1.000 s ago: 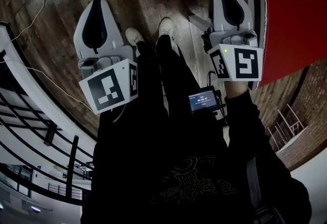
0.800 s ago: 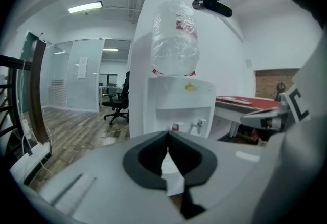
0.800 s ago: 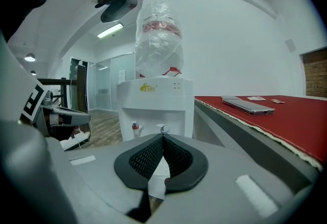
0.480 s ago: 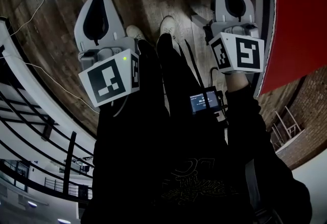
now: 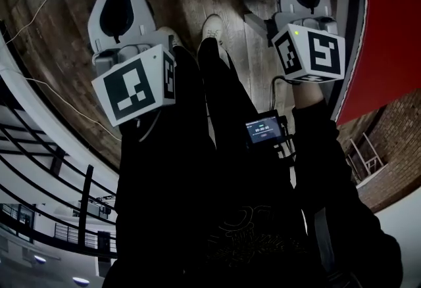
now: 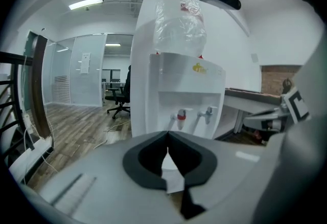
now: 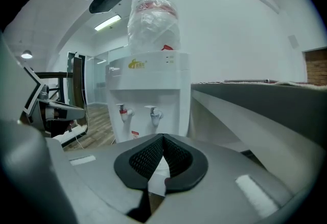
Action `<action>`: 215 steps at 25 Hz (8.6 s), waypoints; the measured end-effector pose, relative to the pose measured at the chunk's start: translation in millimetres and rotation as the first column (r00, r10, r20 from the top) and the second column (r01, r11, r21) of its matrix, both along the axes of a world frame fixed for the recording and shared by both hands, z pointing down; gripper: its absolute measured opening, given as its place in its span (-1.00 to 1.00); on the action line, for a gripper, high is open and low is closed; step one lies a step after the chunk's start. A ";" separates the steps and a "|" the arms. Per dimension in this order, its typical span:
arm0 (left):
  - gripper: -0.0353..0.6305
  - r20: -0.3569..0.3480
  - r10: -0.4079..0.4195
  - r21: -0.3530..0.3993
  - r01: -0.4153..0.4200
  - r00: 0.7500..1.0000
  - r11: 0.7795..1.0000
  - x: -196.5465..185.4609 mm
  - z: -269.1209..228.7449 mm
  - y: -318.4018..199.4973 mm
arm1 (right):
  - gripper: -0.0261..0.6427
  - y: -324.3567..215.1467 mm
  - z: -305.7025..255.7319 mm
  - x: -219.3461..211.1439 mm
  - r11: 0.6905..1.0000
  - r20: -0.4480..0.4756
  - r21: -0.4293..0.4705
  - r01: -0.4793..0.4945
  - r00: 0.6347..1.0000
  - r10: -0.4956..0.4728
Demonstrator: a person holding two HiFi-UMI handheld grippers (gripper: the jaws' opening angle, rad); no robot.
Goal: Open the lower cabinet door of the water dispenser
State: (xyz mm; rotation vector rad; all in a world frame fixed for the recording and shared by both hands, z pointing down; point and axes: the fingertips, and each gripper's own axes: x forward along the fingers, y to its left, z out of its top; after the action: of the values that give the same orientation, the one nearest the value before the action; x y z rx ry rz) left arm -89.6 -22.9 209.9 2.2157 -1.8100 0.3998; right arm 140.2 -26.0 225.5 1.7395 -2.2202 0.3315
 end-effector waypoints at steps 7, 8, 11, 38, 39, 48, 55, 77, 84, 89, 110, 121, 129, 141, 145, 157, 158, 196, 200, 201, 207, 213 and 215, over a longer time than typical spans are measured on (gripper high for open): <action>-0.88 -0.004 -0.007 -0.016 0.007 1.000 1.000 3.7 12.8 -8.0 | -0.92 -4.8 9.1 1.7 1.000 -0.005 -0.011 -0.003 1.000 0.003; -0.88 -0.002 -0.007 -0.021 0.007 1.000 1.000 5.5 15.9 -9.3 | -0.92 -5.7 11.3 2.0 1.000 -0.005 -0.014 -0.005 1.000 0.005; -0.88 0.011 -0.010 -0.027 0.010 1.000 1.000 11.5 24.6 -10.4 | -0.92 -6.2 18.6 2.3 1.000 -0.005 -0.024 -0.007 1.000 0.007; -0.87 0.007 0.034 -0.182 -0.032 0.999 0.983 34.7 98.1 -27.3 | -0.92 -20.6 97.3 -3.1 0.992 -0.106 -0.125 0.020 0.994 -0.034; -0.87 0.008 0.035 -0.185 -0.033 0.999 0.982 34.7 99.7 -26.9 | -0.92 -21.0 100.4 -2.7 0.991 -0.110 -0.131 0.022 0.993 -0.037; -0.87 -0.003 0.040 -0.205 -0.040 0.999 0.978 28.3 108.1 -18.7 | -0.85 -28.9 129.4 -6.5 0.979 -0.128 -0.200 0.049 0.989 -0.076; -0.87 -0.005 0.036 -0.237 -0.036 0.999 0.971 21.3 117.3 -12.6 | -0.77 -41.8 154.5 -2.8 0.963 -0.152 -0.255 0.091 0.979 -0.133; -0.87 -0.007 -0.004 -0.266 0.002 1.000 0.964 11.6 131.9 -1.5 | -0.30 -64.0 235.3 -3.6 0.857 -0.198 -0.473 0.203 0.924 -0.328; -0.87 -0.018 -0.029 -0.251 0.024 0.999 0.968 9.2 129.0 -9.7 | -0.26 -74.4 251.8 0.7 0.846 -0.213 -0.493 0.201 0.915 -0.341; -0.87 -0.012 -0.032 -0.257 0.028 0.999 0.966 5.2 131.8 -6.9 | -0.21 -81.2 261.3 6.4 0.840 -0.214 -0.514 0.177 0.921 -0.325; -0.87 0.000 -0.051 -0.264 0.049 0.999 0.963 -1.0 139.9 -9.1 | -0.03 -94.7 289.6 2.8 0.786 -0.173 -0.582 0.209 0.913 -0.370; -0.87 0.014 -0.036 -0.261 0.038 0.999 0.965 -0.6 141.4 -11.8 | -0.21 -98.0 293.1 4.7 0.784 -0.160 -0.588 0.198 0.922 -0.353; -0.87 0.002 -0.024 -0.275 0.024 1.000 0.961 4.2 146.0 -7.6 | -0.22 -90.8 292.2 3.9 0.784 -0.140 -0.593 0.182 0.936 -0.323; -0.87 -0.001 -0.008 -0.272 0.008 1.000 0.962 8.3 145.2 0.1 | -0.23 -54.8 290.3 -3.7 0.776 -0.085 -0.611 0.156 0.962 -0.259; -0.87 -0.005 -0.010 -0.272 0.008 1.000 0.962 8.4 144.8 3.9 | -0.23 -40.9 294.1 -3.2 0.765 -0.089 -0.627 0.147 0.962 -0.258; -0.87 -0.011 -0.006 -0.277 0.002 1.000 0.961 2.7 145.0 16.5 | -0.27 2.8 296.0 -16.3 0.734 -0.069 -0.659 0.164 0.959 -0.276; -0.87 -0.010 -0.009 -0.276 0.005 1.000 0.961 1.3 144.7 16.8 | -0.27 4.9 295.9 -17.5 0.733 -0.069 -0.660 0.166 0.958 -0.279; -0.87 -0.040 -0.022 -0.263 0.011 0.999 0.965 -7.5 136.1 19.1 | -0.55 53.3 298.9 -37.7 0.678 -0.045 -0.713 0.178 0.954 -0.297; -0.87 -0.045 -0.021 -0.265 0.009 0.999 0.964 -6.0 137.0 20.5 | -0.56 62.9 299.7 -43.4 0.667 -0.037 -0.721 0.190 0.950 -0.311; -0.87 -0.046 -0.022 -0.265 0.009 0.999 0.964 -6.0 136.9 20.3 | -0.56 64.5 300.0 -44.6 0.665 -0.035 -0.721 0.194 0.948 -0.315; -0.87 -0.046 -0.027 -0.271 0.014 0.999 0.963 -9.4 138.9 23.1 | -0.57 75.2 300.5 -52.8 0.659 -0.028 -0.724 0.204 0.946 -0.324; -0.87 -0.055 -0.027 -0.269 0.012 0.998 0.963 -10.1 139.5 24.3 | -0.58 83.3 301.2 -60.0 0.649 -0.012 -0.728 0.221 0.943 -0.333; -0.87 -0.054 -0.028 -0.269 0.012 0.998 0.963 -10.3 139.6 25.0 | -0.58 86.7 301.3 -62.7 0.639 -0.007 -0.734 0.231 0.938 -0.347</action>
State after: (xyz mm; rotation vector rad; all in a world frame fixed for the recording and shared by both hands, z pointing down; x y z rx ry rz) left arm -100.0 2.2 349.5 2.0012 -1.6386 0.5375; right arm 77.5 60.7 526.8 0.9203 -1.8246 0.8399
